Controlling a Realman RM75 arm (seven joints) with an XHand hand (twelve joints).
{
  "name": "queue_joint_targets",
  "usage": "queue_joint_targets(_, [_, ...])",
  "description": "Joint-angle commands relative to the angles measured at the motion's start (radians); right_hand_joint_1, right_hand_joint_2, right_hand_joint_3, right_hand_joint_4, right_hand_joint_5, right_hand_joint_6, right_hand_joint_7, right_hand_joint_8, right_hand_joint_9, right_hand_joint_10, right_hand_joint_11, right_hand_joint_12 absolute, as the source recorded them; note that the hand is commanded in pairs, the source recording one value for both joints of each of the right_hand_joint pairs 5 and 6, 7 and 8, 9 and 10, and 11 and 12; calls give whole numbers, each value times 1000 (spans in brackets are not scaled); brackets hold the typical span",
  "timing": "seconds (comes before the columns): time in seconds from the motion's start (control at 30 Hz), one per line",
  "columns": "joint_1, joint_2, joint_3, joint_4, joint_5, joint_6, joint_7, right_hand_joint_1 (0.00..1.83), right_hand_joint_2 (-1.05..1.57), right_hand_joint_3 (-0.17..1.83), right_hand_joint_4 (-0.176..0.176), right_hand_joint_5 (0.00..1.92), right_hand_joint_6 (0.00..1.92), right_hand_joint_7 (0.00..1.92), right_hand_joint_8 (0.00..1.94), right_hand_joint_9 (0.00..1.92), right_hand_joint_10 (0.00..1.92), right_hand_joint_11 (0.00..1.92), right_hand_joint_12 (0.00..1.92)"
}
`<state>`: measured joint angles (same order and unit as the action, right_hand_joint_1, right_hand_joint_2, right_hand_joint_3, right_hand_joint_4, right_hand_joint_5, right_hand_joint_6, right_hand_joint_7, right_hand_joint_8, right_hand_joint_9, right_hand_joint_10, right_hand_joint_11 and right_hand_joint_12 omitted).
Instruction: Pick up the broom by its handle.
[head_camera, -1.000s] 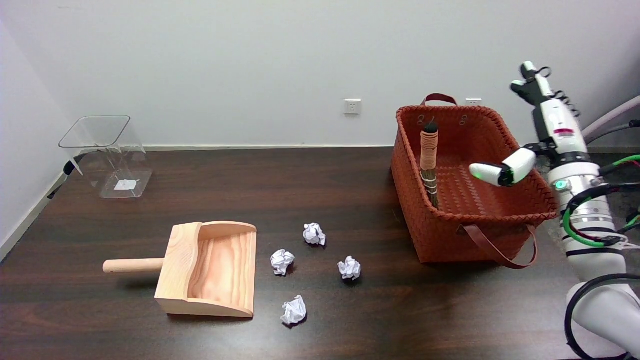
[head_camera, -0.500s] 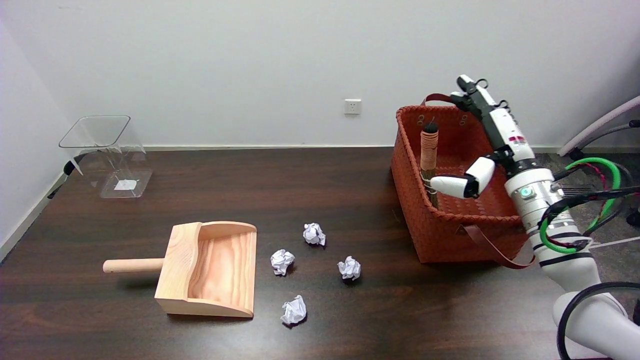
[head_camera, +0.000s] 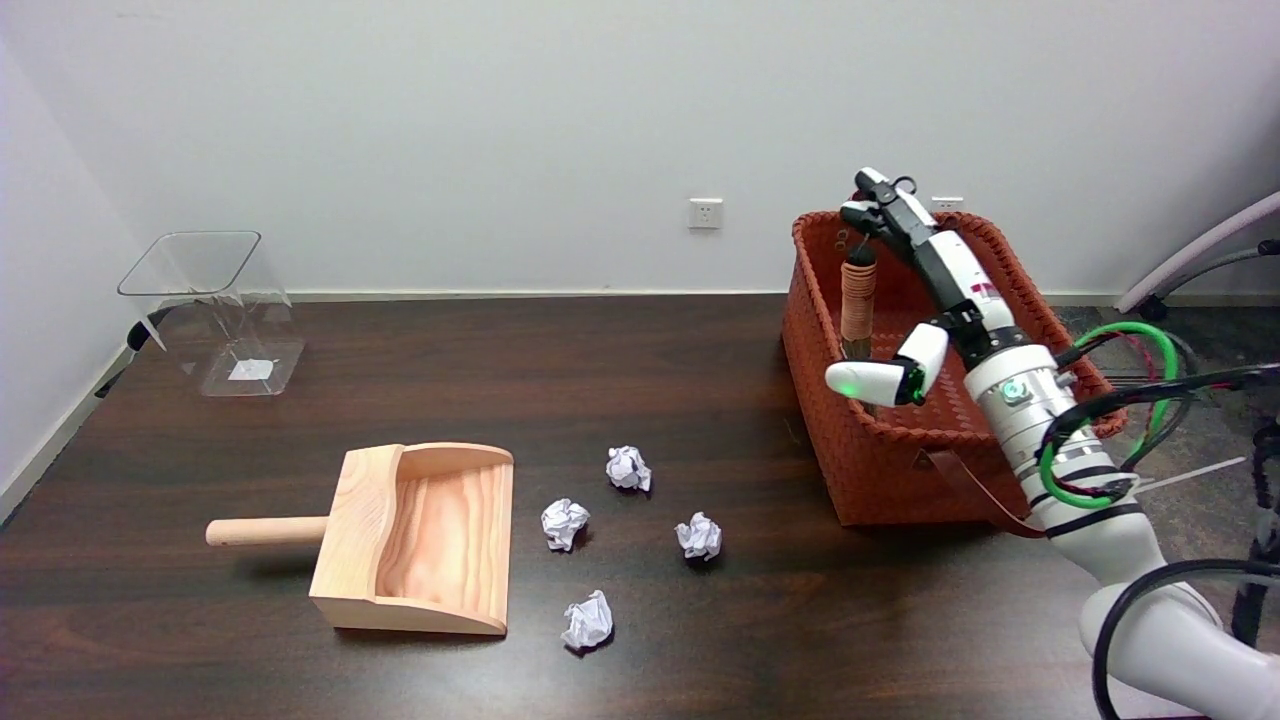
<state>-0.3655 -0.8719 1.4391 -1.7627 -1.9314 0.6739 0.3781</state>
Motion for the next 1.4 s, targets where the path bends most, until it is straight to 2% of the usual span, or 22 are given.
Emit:
queue_joint_targets(0.03, [142,42,-172,135,7,40,152,1036,-707,1242,0,115,115,357,357,273,273,103,103])
queue_joint_targets(0.57, [151,44,-181,154,7,54,152,1067,-633,1150,0,103,103,418,418,316,316,102,102])
queue_joint_targets(1.1, [154,36,-187,158,42,54,152,1148,-350,961,0,95,95,538,538,497,497,119,119])
queue_joint_targets(1.4, [158,36,-191,169,64,72,152,1177,-175,980,0,189,189,637,637,610,610,203,203])
